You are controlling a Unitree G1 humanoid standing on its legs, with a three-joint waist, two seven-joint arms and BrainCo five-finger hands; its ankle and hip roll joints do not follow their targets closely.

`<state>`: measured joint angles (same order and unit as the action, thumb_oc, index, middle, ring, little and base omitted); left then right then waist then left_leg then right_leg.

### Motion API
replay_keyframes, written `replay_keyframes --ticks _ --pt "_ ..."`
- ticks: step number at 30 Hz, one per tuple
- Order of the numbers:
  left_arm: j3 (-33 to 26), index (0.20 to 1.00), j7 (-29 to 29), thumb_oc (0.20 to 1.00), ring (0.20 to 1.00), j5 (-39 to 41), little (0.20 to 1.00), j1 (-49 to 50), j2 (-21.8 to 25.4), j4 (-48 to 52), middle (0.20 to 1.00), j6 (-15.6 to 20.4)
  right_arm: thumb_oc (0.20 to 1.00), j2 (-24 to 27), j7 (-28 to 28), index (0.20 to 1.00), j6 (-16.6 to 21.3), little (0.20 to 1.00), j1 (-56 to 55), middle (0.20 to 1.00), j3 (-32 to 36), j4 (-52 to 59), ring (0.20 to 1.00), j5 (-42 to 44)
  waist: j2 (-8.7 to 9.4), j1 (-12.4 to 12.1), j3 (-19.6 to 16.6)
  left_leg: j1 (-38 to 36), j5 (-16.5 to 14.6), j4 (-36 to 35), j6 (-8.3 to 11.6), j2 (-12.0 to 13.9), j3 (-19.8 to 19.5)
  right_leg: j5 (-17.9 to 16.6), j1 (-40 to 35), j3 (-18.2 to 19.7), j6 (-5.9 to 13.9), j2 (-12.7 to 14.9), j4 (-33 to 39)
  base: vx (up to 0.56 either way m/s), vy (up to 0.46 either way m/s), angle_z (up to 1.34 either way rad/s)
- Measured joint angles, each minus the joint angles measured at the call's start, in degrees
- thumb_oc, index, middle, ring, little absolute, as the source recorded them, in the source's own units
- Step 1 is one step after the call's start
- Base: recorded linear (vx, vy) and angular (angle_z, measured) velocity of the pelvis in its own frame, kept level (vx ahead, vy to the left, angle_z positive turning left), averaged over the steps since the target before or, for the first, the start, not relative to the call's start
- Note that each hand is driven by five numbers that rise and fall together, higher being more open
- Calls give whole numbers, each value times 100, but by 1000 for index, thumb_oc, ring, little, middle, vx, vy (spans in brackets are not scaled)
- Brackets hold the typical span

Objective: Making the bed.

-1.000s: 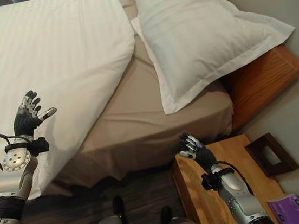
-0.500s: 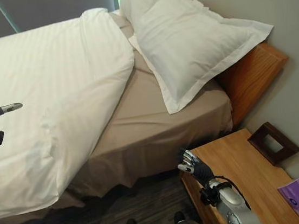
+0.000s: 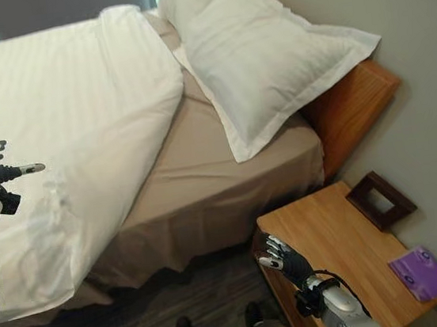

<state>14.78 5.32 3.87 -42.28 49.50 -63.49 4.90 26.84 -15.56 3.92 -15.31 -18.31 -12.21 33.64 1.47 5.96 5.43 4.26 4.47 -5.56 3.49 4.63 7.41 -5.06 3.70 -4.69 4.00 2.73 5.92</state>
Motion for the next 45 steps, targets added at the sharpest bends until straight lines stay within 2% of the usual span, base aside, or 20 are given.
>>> replay_keyframes --ticks 5,7,10,12,15,16,17,21,23,28,30,32,33,36,38,43,44,45 --pt "32 1000 93 1000 1000 47 1000 -532 41 -160 1000 -2 1000 45 -1 1000 24 1000 257 1000 -163 17 1000 8 292 132 447 594 140 22 -10 3 132 -214 656 121 -6 -6 2 -123 27 -11" --pt "33 1000 205 1000 1000 166 1000 -1084 190 -269 1000 -7 1000 50 9 1000 49 1000 368 1000 -182 68 1000 12 448 250 869 1108 238 24 43 1 167 -347 1212 204 52 -4 2 -126 45 -14" --pt "37 1000 426 1000 1000 281 1000 -1631 354 -273 1000 -10 1000 100 18 1000 0 1000 636 1000 -242 46 1000 11 517 274 1355 1452 419 26 -27 -17 159 -569 1545 207 6 -4 -24 -84 35 -4" --pt "-22 1000 564 1000 1000 480 1000 -1644 356 -332 1000 61 1000 142 65 1000 136 1000 664 1000 -239 75 1000 14 568 347 1456 1542 405 24 -15 -5 202 -575 1664 262 18 -3 -21 18 40 -11" --pt "-149 1000 613 1000 1000 504 1000 -1738 515 -458 1000 216 1000 97 256 1000 177 1000 763 1000 -165 72 1000 13 559 328 1597 1685 368 24 37 16 288 -576 1852 342 17 -40 -22 20 41 -12" --pt "-178 203 615 203 203 503 203 -1729 522 -486 203 211 1000 97 269 1000 177 1000 786 1000 -171 71 1000 13 542 324 1604 1673 375 24 26 24 298 -577 1843 350 15 -47 -23 23 33 -14" --pt "-169 200 604 200 200 504 200 -1704 530 -481 200 168 1000 84 277 1000 189 1000 797 1000 -174 77 1000 13 532 321 1604 1614 361 24 43 39 304 -566 1792 353 28 -66 -22 34 48 -8" --pt "-224 200 622 200 200 510 200 -1609 469 -393 200 124 1000 58 284 1000 236 1000 796 1000 -165 76 1000 13 513 265 1600 1533 328 23 87 52 356 -542 1747 409 37 -77 -21 43 63 -8" --pt "-31 200 605 200 200 668 200 -1609 319 -186 200 25 1000 13 262 1000 243 1000 806 1000 -235 39 1000 13 498 179 1589 1241 253 22 102 32 454 -510 1499 501 62 -47 4 18 42 -13" --pt "436 200 519 200 200 738 200 -1631 213 833 200 15 1000 27 238 1000 228 1000 846 1000 -243 43 1000 11 479 177 1579 1228 261 23 91 -3 461 -521 1485 514 53 12 -20 -2 3 1" --pt "668 200 525 200 200 1036 200 -1515 146 1774 200 1 1000 23 228 1000 227 1000 863 1000 -245 30 1000 9 466 145 1573 1229 288 23 55 -27 447 -540 1470 486 37 27 -21 -17 2 10" --pt "918 200 519 200 200 1399 200 -1232 -244 3127 200 57 1000 29 227 1000 226 1000 923 1000 -243 -37 1000 4 393 107 1549 1161 335 23 -8 -79 408 -553 1359 400 44 73 -21 -25 5 18" --pt "1085 200 423 200 200 1406 200 -1124 -379 3449 200 229 1000 7 213 1000 243 1000 975 1000 -236 -32 1000 3 385 113 1545 1098 322 24 -9 -100 422 -551 1305 413 47 99 -21 -19 10 7" --pt "1309 200 367 200 200 1531 200 -882 -1117 3499 200 282 1000 11 236 1000 238 1000 972 1000 -214 -87 1000 -31 194 133 1433 1057 284 23 -22 -158 426 -538 1255 415 101 182 -22 -4 1 1" --pt "1415 200 310 200 200 1578 200 -331 -1247 3808 200 253 1000 8 247 1000 224 1000 959 1000 -191 -167 1000 -238 85 163 1375 1018 264 23 -34 -200 433 -530 1218 432 131 225 -22 0 0 0" --pt "1408 200 120 200 200 1760 200 426 -1235 4189 200 201 1000 8 252 1000 204 1000 570 1000 224 -167 1000 -445 51 163 1341 850 205 23 -41 -238 449 -490 1062 456 184 268 -17 9 5 -2" --pt "1412 730 -58 730 730 1901 730 510 -1091 4235 730 194 1000 12 250 1000 183 1000 525 1000 253 -169 1000 -456 37 186 1287 838 180 22 -54 -251 460 -483 1064 490 193 278 -17 28 21 -14" --pt "1423 1000 -321 1000 1000 2128 1000 603 -870 4287 1000 183 1000 25 242 1000 169 1000 487 1000 257 -169 1000 -460 9 211 1247 789 159 21 -84 -263 481 -479 1040 529 200 286 -18 44 18 -19"
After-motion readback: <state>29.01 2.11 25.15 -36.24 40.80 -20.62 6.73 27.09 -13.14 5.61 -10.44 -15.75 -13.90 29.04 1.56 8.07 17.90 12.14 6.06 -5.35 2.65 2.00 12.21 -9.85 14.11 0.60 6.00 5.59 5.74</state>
